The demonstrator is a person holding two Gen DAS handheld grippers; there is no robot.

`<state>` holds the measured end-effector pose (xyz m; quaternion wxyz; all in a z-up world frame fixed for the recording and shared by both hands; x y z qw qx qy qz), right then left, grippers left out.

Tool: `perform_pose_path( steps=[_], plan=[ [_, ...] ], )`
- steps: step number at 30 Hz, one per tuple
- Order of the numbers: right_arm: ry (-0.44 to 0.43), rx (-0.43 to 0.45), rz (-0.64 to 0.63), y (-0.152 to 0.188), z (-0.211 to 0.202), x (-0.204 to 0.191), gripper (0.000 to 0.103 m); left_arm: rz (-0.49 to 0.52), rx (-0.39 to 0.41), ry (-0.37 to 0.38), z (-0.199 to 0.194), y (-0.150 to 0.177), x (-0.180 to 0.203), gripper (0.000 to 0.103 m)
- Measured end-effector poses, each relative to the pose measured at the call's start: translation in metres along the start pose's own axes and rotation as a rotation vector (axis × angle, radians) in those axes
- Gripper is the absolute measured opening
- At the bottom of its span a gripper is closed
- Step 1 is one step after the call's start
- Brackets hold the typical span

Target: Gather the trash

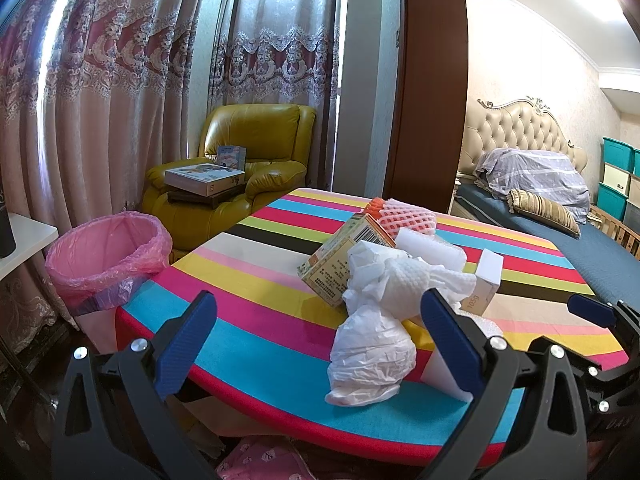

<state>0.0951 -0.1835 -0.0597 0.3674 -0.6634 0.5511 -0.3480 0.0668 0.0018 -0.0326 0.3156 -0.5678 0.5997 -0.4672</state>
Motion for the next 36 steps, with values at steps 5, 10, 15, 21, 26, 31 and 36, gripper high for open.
perform_pose_path(
  steps=[5, 10, 15, 21, 26, 31, 36],
  plan=[
    [-0.001, -0.002, -0.001, 0.001, 0.000, 0.000, 0.096, 0.001, -0.001, 0.000, 0.000, 0.000, 0.000, 0.099],
    [-0.002, -0.002, -0.003, 0.003, 0.000, -0.001, 0.096, 0.000, -0.001, 0.000, 0.000, 0.000, 0.000, 0.099],
    [-0.002, -0.006, -0.004, 0.005, 0.000, -0.003, 0.096, 0.000, -0.001, -0.001, 0.000, 0.000, 0.000, 0.099],
    [-0.004, -0.010, -0.006, 0.006, 0.001, -0.004, 0.096, 0.001, -0.001, 0.000, 0.000, 0.000, 0.000, 0.099],
    [-0.006, -0.014, -0.007, 0.007, 0.002, -0.005, 0.096, -0.001, -0.005, -0.004, 0.000, 0.002, -0.002, 0.099],
    [-0.009, -0.024, -0.006, 0.009, 0.007, -0.005, 0.096, 0.001, -0.005, -0.007, 0.000, 0.003, -0.002, 0.099],
    [-0.008, -0.041, -0.011, 0.013, 0.012, -0.005, 0.096, -0.018, -0.015, -0.012, 0.001, 0.004, -0.008, 0.098]
  ],
)
Point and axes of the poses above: each gripper's, at about its wrist camera, not at the fingertips, and z roughly the way its jaws point, x to its right, y to its underside, the point moved 7 cm from there along z, roughly the way its jaws point, and after that the axes turned 12 degrees about y, right-handed, at the moved point
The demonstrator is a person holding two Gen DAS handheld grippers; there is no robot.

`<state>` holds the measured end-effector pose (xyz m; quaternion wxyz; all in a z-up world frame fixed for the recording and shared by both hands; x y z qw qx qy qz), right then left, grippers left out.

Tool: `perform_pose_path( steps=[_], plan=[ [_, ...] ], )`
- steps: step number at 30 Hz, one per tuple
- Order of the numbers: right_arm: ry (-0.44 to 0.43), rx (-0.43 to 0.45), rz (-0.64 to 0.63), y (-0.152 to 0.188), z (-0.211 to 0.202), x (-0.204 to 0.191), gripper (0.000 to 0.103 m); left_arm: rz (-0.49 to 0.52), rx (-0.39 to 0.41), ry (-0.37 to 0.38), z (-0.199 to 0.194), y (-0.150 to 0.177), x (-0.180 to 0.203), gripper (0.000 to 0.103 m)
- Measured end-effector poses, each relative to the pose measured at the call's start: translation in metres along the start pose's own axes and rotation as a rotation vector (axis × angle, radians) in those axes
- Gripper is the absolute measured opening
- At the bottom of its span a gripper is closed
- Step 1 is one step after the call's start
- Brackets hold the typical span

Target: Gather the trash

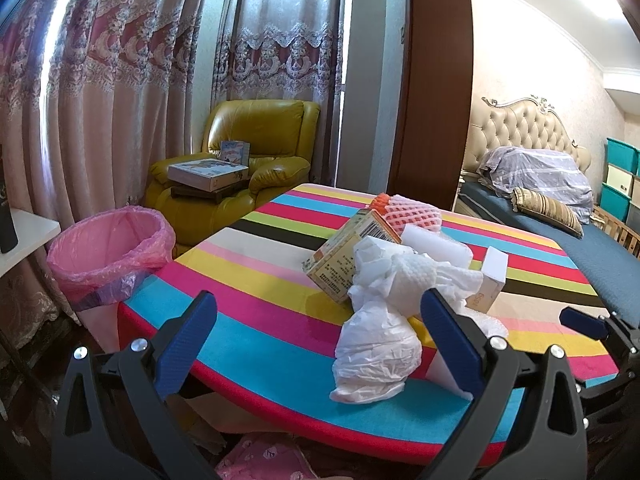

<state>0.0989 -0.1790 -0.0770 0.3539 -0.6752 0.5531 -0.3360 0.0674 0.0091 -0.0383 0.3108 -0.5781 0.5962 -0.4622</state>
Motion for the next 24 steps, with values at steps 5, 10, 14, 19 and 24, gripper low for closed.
perform_pose_path(
  steps=[5, 10, 14, 19, 24],
  plan=[
    [-0.003, -0.042, -0.001, 0.008, 0.015, 0.000, 0.096, -0.021, -0.030, 0.006, 0.004, 0.004, -0.005, 0.098],
    [-0.009, -0.100, -0.005, 0.016, 0.038, -0.005, 0.096, -0.017, -0.069, 0.005, 0.012, 0.008, -0.006, 0.098],
    [-0.007, -0.138, -0.024, 0.021, 0.054, -0.009, 0.096, 0.008, -0.118, 0.055, 0.026, 0.007, -0.007, 0.098],
    [-0.028, -0.203, -0.029, 0.021, 0.076, -0.014, 0.096, 0.146, -0.145, 0.090, 0.035, 0.007, -0.003, 0.098],
    [-0.038, -0.182, -0.048, 0.016, 0.071, -0.016, 0.072, 0.125, -0.195, 0.122, 0.045, 0.017, -0.005, 0.098]
  ],
)
Point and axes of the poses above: each gripper's, at about its wrist camera, not at the fingertips, and z roughly the way its jaws point, x to its right, y to its underside, the point moved 7 cm from there along z, roughly the way its jaws point, and after that the axes turned 12 degrees about y, right-handed, at the moved point
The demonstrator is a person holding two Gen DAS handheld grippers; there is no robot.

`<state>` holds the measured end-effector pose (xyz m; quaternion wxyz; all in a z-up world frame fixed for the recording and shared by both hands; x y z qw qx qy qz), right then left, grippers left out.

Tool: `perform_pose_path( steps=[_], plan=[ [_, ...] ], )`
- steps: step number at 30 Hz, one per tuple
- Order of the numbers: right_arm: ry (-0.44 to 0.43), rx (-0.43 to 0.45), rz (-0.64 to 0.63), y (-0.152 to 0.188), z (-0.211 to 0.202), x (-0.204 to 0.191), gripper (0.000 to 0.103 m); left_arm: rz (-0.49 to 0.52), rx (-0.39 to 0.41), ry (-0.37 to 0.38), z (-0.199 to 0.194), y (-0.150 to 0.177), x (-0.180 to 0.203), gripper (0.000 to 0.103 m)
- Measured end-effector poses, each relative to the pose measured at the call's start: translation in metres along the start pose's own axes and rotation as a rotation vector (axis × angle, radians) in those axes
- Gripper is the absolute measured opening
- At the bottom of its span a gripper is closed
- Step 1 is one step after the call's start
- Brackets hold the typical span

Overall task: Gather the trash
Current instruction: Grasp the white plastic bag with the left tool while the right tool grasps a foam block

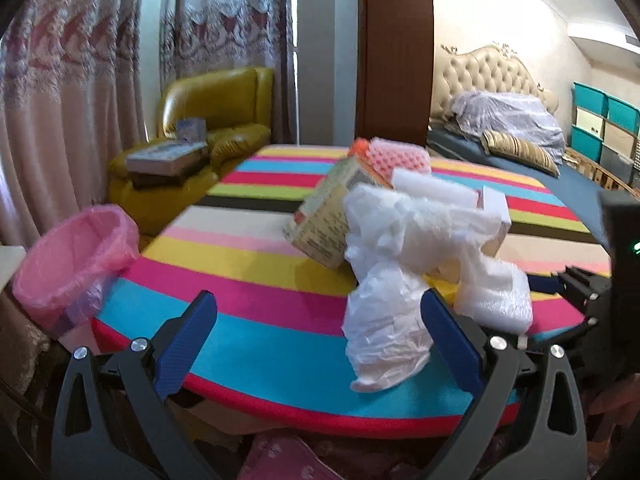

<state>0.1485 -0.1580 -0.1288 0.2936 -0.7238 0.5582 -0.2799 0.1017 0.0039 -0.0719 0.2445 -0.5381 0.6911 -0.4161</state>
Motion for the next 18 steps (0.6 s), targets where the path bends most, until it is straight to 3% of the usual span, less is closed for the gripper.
perform_pose_path(
  steps=[10, 11, 13, 14, 18],
  plan=[
    [0.029, 0.086, 0.042, 0.002, -0.035, 0.031, 0.071, 0.064, -0.097, 0.079, 0.038, 0.013, 0.030, 0.098],
    [0.036, 0.093, 0.039, 0.007, -0.035, 0.032, 0.071, 0.077, -0.095, 0.080, 0.042, 0.013, 0.033, 0.091],
    [0.046, 0.102, 0.037, 0.009, -0.037, 0.032, 0.071, 0.094, -0.099, 0.100, 0.051, 0.013, 0.038, 0.065],
    [0.047, 0.106, 0.038, 0.009, -0.038, 0.033, 0.071, 0.089, -0.106, 0.120, 0.053, 0.013, 0.040, 0.045],
    [0.054, 0.142, 0.053, 0.005, -0.048, 0.033, 0.071, 0.089, -0.051, 0.136, 0.041, 0.007, 0.038, 0.040]
  ],
)
Point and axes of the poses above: each gripper's, at about its wrist camera, not at the fingertips, and z roughly the way its jaws point, x to its right, y to its underside, the point moved 7 cm from there along z, roughly the way its jaws point, and after that the axes turned 12 degrees about y, right-handed, at the moved point
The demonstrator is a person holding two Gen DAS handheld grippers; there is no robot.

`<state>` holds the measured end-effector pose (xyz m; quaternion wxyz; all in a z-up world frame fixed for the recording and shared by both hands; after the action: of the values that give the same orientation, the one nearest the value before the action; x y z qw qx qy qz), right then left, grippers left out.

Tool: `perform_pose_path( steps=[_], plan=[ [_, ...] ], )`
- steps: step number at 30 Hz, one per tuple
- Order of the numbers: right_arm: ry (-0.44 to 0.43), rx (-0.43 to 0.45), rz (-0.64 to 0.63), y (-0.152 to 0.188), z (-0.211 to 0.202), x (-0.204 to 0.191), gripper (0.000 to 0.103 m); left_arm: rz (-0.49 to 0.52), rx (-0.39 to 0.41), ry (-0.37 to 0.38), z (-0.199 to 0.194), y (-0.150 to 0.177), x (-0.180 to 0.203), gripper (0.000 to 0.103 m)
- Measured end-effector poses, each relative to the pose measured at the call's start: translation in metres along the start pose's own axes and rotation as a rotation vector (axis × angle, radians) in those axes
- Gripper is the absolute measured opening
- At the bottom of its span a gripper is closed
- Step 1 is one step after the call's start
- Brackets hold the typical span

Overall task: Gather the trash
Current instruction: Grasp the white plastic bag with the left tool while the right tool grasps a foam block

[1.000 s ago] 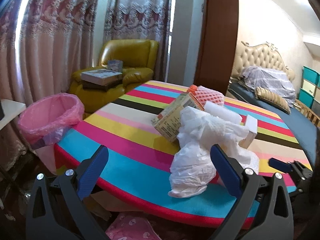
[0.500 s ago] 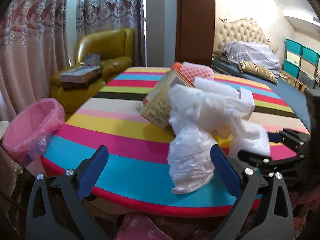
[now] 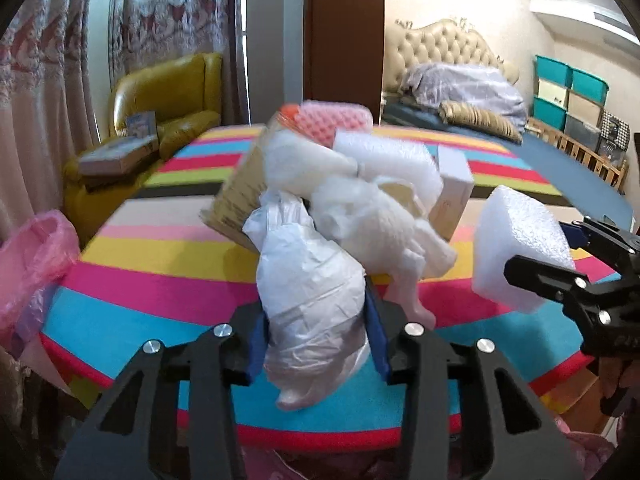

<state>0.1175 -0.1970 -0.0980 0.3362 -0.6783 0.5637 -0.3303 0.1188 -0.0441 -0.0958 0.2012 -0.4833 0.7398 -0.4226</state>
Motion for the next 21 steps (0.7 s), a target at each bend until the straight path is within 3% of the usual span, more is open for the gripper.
perform_pose_path(
  steps=[8, 16, 21],
  plan=[
    [-0.027, 0.090, 0.020, -0.018, -0.018, -0.013, 0.071, -0.028, 0.167, -0.046, -0.046, -0.013, -0.017, 0.040],
    [-0.056, 0.116, -0.029, -0.030, -0.016, -0.043, 0.071, -0.141, 0.211, -0.069, -0.061, -0.014, -0.052, 0.040],
    [-0.089, 0.115, -0.038, -0.040, -0.009, -0.058, 0.071, -0.141, 0.239, -0.115, -0.077, -0.019, -0.076, 0.041]
  ],
)
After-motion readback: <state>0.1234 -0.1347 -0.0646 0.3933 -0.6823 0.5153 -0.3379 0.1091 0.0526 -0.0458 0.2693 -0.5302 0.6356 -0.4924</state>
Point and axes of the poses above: each gripper's, at about its wrist camera, not at the fingertips, and z roughly the way its jaws point, x to its right, y to its underside, the point moved 7 cm from there along z, roughly the way its jaws point, and after that the axes turned 12 degrees about y, right-handed, at the moved point
